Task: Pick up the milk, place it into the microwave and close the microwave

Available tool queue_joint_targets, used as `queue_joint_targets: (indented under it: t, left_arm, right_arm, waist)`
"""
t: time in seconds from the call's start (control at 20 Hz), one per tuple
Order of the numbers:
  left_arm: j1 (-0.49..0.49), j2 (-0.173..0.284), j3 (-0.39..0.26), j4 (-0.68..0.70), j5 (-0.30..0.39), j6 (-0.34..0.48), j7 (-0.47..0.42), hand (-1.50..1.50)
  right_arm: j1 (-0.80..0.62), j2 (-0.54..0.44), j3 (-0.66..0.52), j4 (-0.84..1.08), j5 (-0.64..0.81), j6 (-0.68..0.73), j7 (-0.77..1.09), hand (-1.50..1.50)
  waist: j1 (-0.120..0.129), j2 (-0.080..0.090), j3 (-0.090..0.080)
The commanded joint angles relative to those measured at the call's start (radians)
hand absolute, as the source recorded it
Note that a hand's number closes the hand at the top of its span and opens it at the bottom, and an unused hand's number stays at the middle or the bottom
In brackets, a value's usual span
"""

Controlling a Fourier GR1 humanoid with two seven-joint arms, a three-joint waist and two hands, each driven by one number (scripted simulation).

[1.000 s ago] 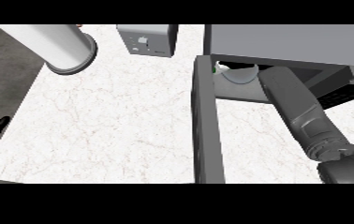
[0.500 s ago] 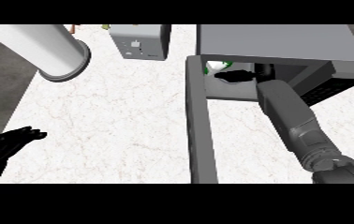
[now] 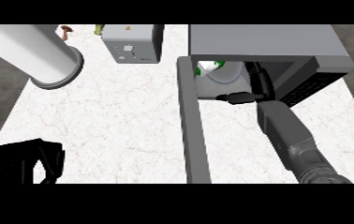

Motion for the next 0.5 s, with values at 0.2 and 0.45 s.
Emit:
queue_joint_targets:
  t: [0.2, 0.45]
  left_arm:
    - [0.025, -0.005, -0.171, -0.051, -0.046, 0.080, 0.028, 1.50]
    - [0.042, -0.005, -0.257, -0.024, -0.190, 0.057, -0.050, 1.50]
  right_arm:
    - [0.220, 0.026, 0.050, -0.143, 0.005, 0.074, -0.053, -1.50]
    - [0.349, -0.006, 0.078, -0.329, -0.013, 0.098, 0.032, -1.50]
  waist:
    - [-0.024, -0.012, -0.002]
    - [-0.037, -0.018, -0.003]
